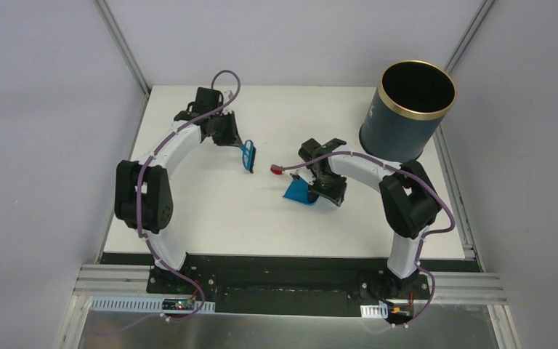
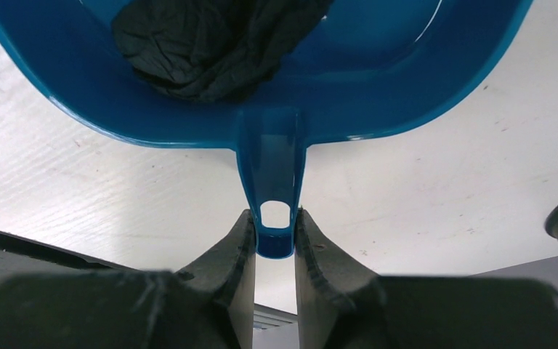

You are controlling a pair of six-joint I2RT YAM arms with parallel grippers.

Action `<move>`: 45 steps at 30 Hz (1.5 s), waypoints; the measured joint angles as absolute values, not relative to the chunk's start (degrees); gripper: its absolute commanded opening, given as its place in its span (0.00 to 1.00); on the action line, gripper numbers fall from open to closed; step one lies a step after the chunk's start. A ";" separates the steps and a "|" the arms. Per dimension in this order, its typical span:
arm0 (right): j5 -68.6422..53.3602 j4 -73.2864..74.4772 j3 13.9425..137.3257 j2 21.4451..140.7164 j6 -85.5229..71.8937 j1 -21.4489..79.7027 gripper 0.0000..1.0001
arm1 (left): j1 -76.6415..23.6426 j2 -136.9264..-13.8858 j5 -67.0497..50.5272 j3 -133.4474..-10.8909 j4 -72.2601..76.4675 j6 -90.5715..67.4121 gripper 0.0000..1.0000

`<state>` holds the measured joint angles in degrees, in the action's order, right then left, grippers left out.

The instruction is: Sweep away the paper scraps from the table

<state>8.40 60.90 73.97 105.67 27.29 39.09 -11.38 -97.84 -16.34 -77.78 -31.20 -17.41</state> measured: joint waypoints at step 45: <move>5.17 46.22 68.88 90.61 27.51 31.90 0.00 | -24.34 -77.65 -11.68 -75.07 -33.34 -11.51 0.00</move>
<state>5.17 46.22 68.88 90.61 27.51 31.90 -24.34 -77.65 -11.68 -75.07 -33.34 -11.51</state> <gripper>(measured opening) 0.224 0.095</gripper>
